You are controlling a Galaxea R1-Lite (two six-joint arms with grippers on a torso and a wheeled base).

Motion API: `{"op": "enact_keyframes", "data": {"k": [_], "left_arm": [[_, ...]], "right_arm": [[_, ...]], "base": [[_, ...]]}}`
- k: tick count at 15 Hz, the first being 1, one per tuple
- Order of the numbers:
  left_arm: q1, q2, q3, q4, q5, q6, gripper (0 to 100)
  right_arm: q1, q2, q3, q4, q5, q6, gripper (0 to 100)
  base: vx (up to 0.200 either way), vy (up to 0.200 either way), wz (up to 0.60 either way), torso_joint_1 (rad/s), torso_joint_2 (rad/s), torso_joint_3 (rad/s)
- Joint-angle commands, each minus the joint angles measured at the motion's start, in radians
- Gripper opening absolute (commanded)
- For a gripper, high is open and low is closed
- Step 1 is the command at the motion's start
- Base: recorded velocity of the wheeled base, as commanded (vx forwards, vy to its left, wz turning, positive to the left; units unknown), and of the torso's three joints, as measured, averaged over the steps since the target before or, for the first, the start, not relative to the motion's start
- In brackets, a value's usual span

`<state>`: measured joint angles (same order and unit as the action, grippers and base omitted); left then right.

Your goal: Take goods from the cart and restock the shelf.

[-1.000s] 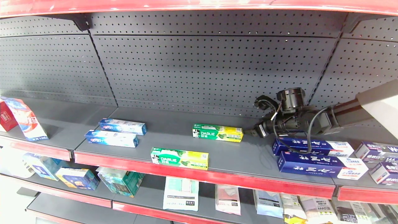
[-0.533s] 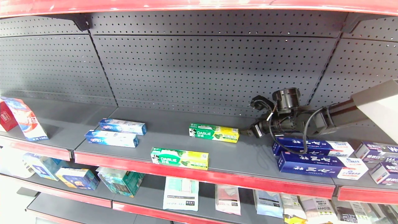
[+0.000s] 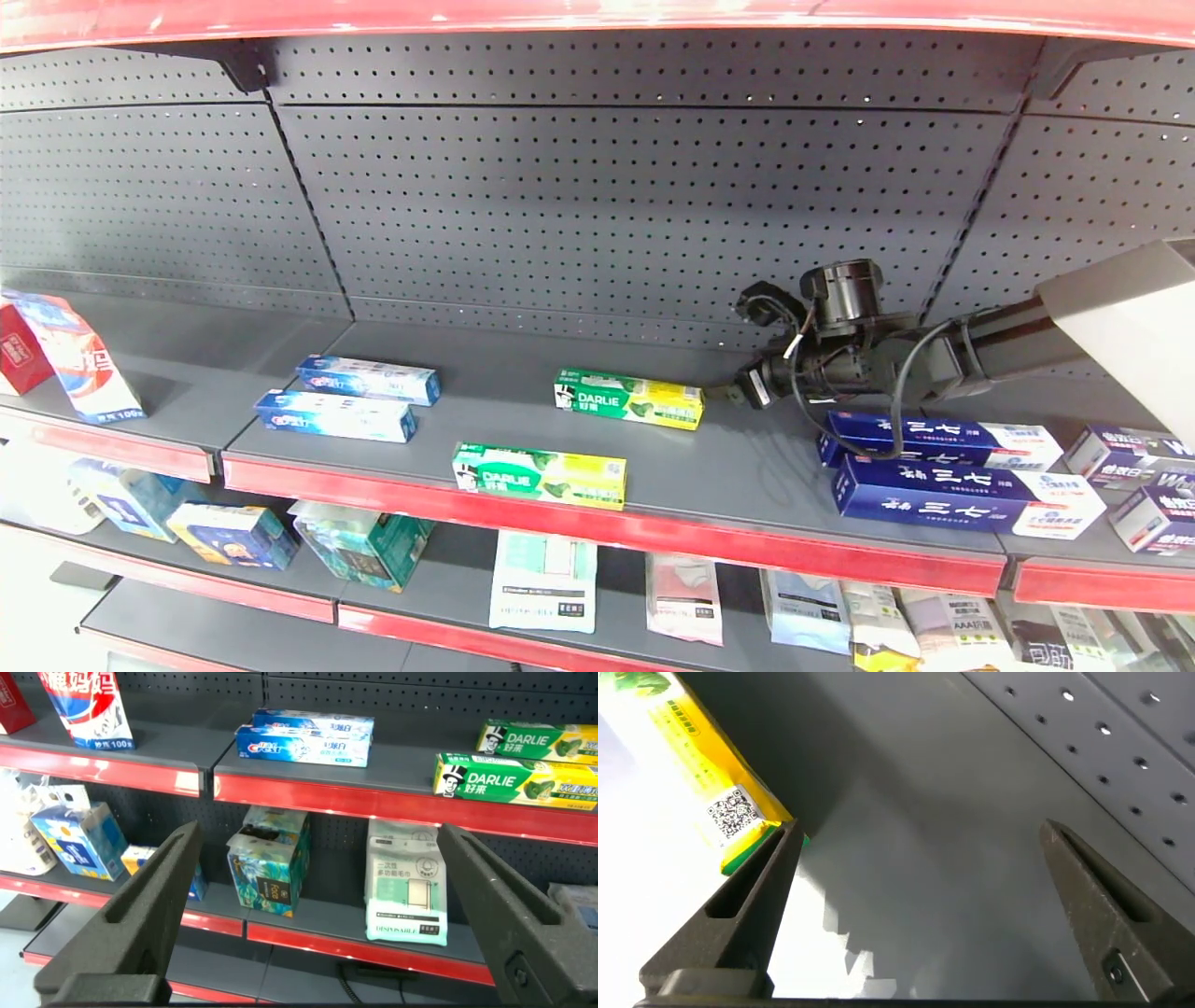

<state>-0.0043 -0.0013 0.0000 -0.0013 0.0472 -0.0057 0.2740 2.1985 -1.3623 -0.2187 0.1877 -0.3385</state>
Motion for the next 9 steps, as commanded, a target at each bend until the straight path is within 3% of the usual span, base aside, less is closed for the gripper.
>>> {"op": "enact_keyframes", "data": {"k": [1, 9], "left_arm": [[0.0, 0.001, 0.0, 0.0, 0.0, 0.0, 100], [0.0, 0.001, 0.0, 0.0, 0.0, 0.0, 100]], "right_arm": [[0.011, 0.006, -0.004, -0.001, 0.001, 0.004, 100], [0.022, 0.021, -0.018, 0.001, -0.016, 0.013, 100]], "base": [[0.0, 0.0, 0.0, 0.0, 0.0, 0.0], [0.0, 0.0, 0.0, 0.0, 0.0, 0.0]]}}
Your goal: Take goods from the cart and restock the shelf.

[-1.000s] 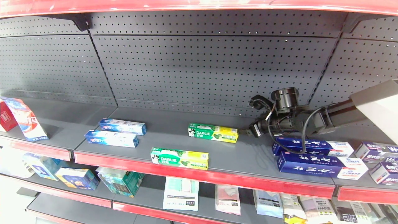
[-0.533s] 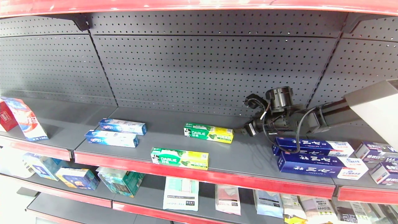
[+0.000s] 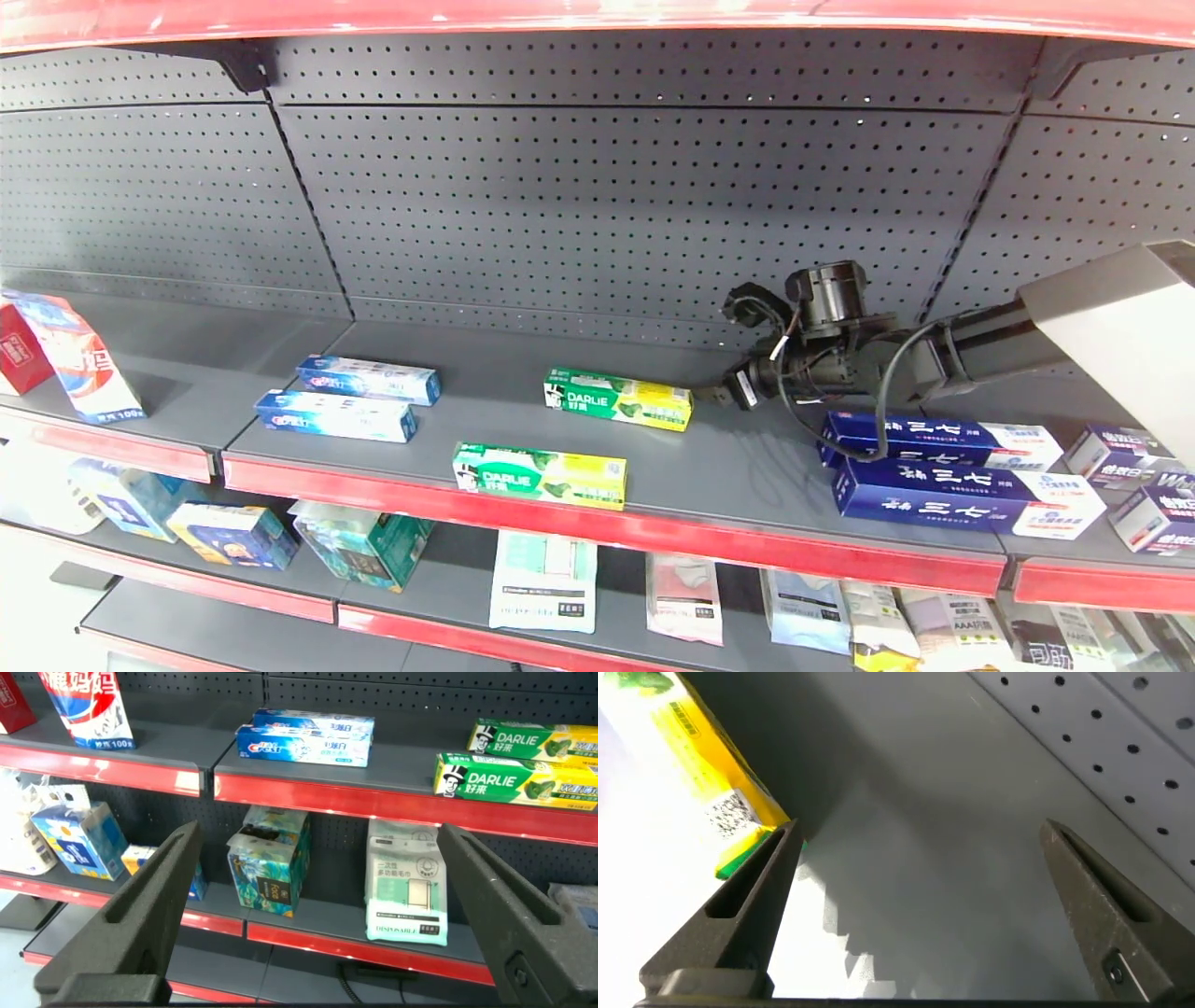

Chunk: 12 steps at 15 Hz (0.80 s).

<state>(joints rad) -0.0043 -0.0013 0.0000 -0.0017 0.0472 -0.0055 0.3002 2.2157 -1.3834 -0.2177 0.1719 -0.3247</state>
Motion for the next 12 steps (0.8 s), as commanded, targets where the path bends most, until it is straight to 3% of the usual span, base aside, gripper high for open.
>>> {"op": "enact_keyframes", "data": {"k": [1, 12], "left_arm": [[0.0, 0.001, 0.0, 0.0, 0.0, -0.001, 100], [0.0, 0.001, 0.0, 0.0, 0.0, -0.001, 100]], "right_arm": [[-0.013, 0.002, 0.01, 0.0, -0.002, -0.001, 100], [0.0, -0.034, 0.081, 0.0, 0.003, 0.009, 100]], "base": [[0.0, 0.0, 0.0, 0.0, 0.0, 0.0], [0.0, 0.0, 0.0, 0.0, 0.0, 0.0]]}}
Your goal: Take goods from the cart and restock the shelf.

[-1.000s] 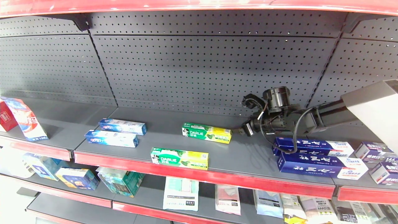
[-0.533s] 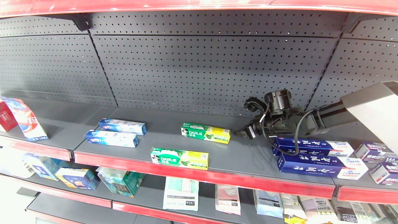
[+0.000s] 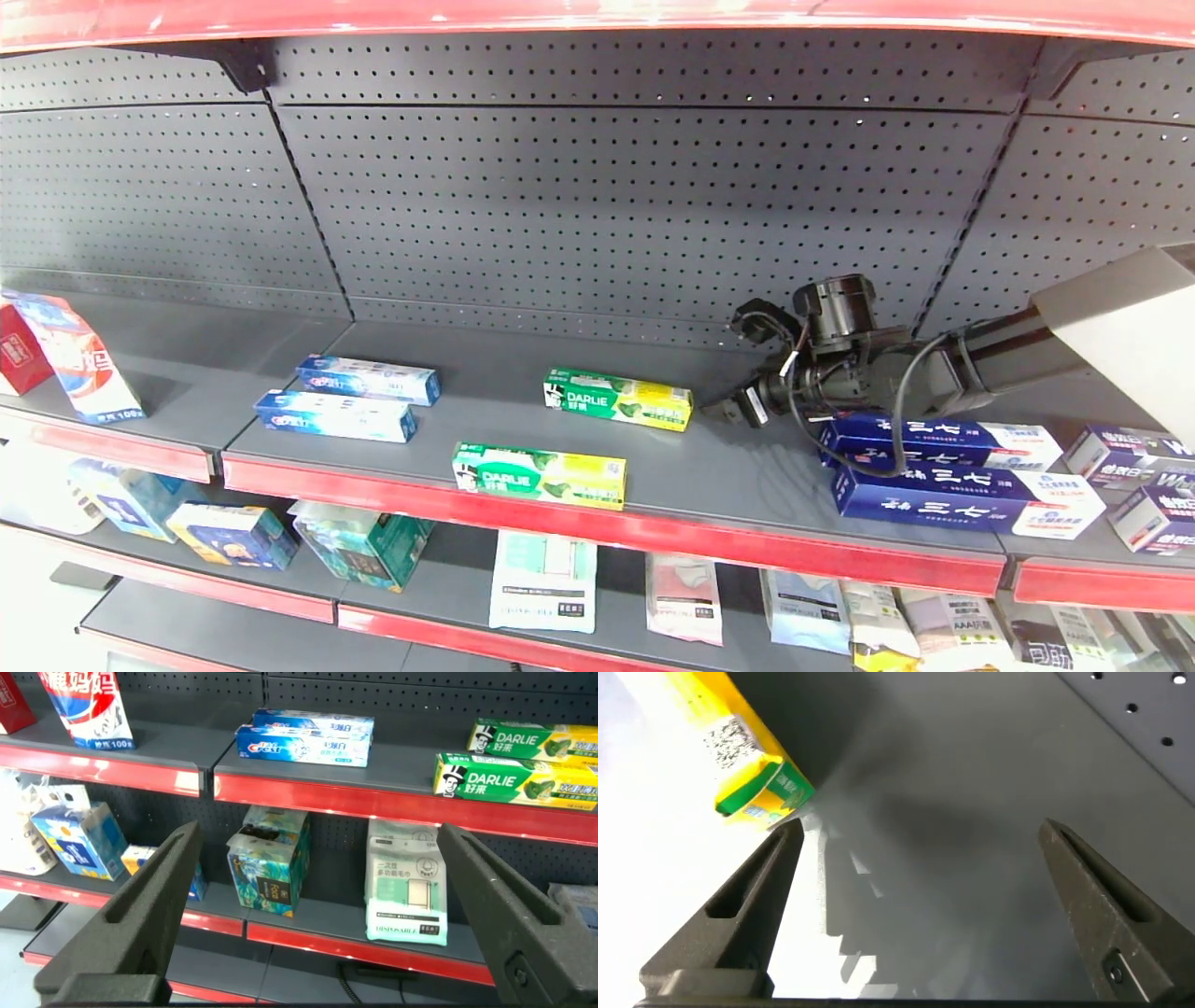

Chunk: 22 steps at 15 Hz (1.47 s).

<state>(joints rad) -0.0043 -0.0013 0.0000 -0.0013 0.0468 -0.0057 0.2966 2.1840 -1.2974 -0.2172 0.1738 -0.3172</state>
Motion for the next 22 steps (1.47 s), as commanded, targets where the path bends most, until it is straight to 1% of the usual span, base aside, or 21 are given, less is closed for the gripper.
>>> {"op": "enact_keyframes", "data": {"k": [1, 7, 13, 16, 18, 22], "left_arm": [[0.0, 0.001, 0.0, -0.002, 0.001, 0.0, 100], [0.0, 0.001, 0.0, 0.0, 0.001, 0.0, 100], [0.0, 0.001, 0.0, 0.0, 0.001, 0.0, 100], [0.0, 0.001, 0.0, 0.0, 0.001, 0.0, 100], [0.0, 0.001, 0.0, 0.0, 0.001, 0.0, 100], [0.001, 0.001, 0.0, 0.0, 0.001, 0.0, 100]], "right_arm": [[0.006, -0.003, -0.011, -0.001, 0.001, 0.009, 100], [0.012, 0.0, -0.04, -0.001, 0.0, 0.012, 100], [0.003, -0.044, 0.076, 0.001, 0.001, 0.001, 100], [0.006, -0.055, 0.083, 0.001, 0.007, 0.004, 100], [0.016, -0.07, 0.095, 0.001, 0.041, 0.009, 100], [0.05, -0.069, 0.083, -0.001, 0.042, 0.038, 100]], "base": [[0.0, 0.0, 0.0, 0.0, 0.0, 0.0], [0.0, 0.0, 0.0, 0.0, 0.0, 0.0], [0.0, 0.0, 0.0, 0.0, 0.0, 0.0], [0.0, 0.0, 0.0, 0.0, 0.0, 0.0], [0.0, 0.0, 0.0, 0.0, 0.0, 0.0], [0.0, 0.0, 0.0, 0.0, 0.0, 0.0]]}}
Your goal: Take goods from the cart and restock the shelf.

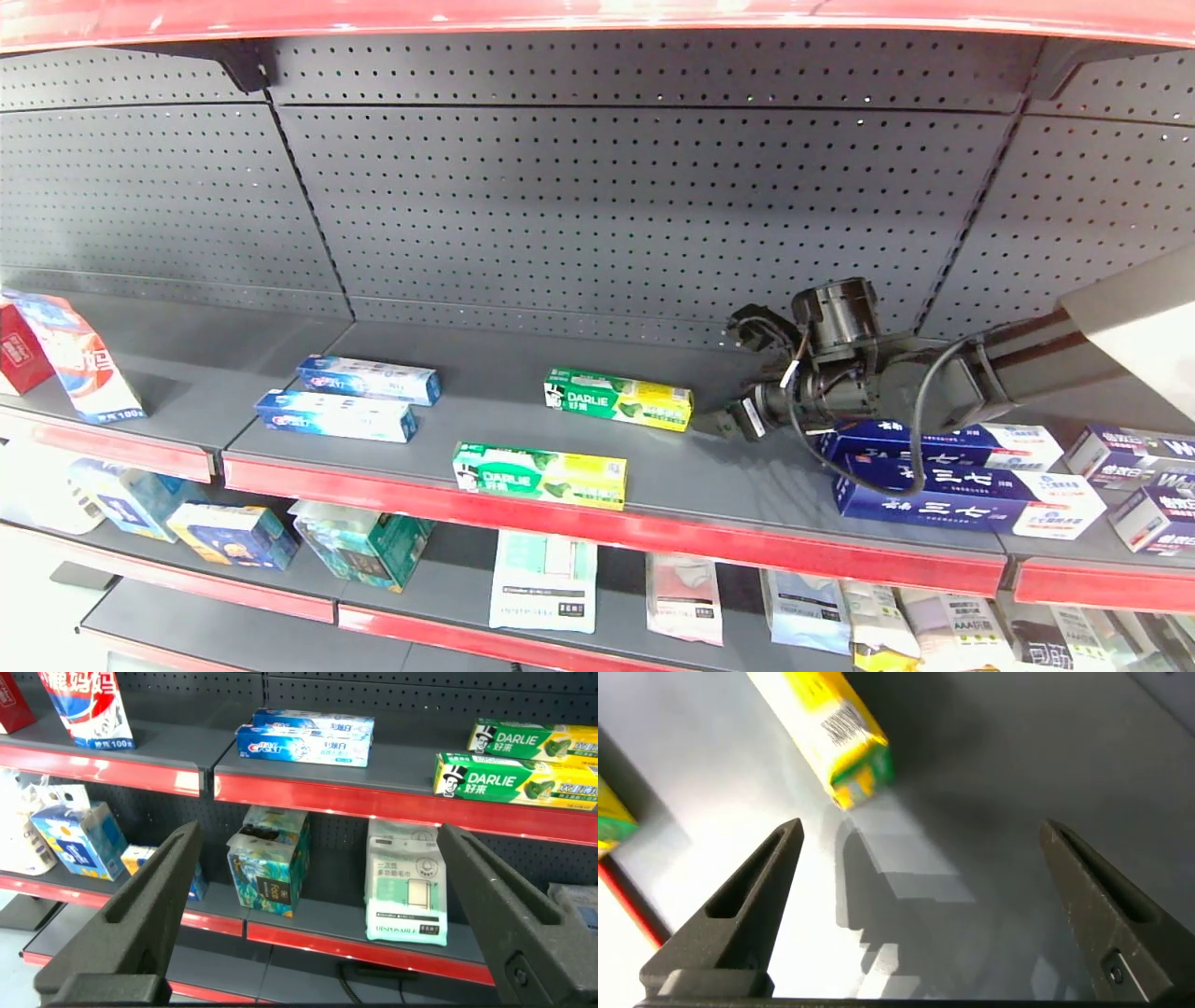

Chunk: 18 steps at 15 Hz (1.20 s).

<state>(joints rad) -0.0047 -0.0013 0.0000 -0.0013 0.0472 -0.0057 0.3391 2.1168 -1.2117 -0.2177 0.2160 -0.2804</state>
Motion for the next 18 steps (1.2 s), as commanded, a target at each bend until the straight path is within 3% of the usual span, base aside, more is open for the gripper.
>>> {"op": "enact_keyframes", "data": {"k": [1, 8, 18], "left_arm": [[0.0, 0.001, 0.0, 0.0, 0.0, 0.0, 100], [0.0, 0.001, 0.0, 0.0, 0.0, 0.0, 100], [0.0, 0.001, 0.0, 0.0, 0.0, 0.0, 100]], "right_arm": [[0.011, -0.001, -0.003, 0.0, 0.0, 0.001, 100], [0.009, 0.061, -0.098, 0.0, -0.009, 0.001, 100], [0.006, 0.08, -0.115, 0.0, -0.018, 0.001, 100]], "base": [[0.0, 0.0, 0.0, 0.0, 0.0, 0.0], [0.0, 0.0, 0.0, 0.0, 0.0, 0.0], [0.0, 0.0, 0.0, 0.0, 0.0, 0.0]]}}
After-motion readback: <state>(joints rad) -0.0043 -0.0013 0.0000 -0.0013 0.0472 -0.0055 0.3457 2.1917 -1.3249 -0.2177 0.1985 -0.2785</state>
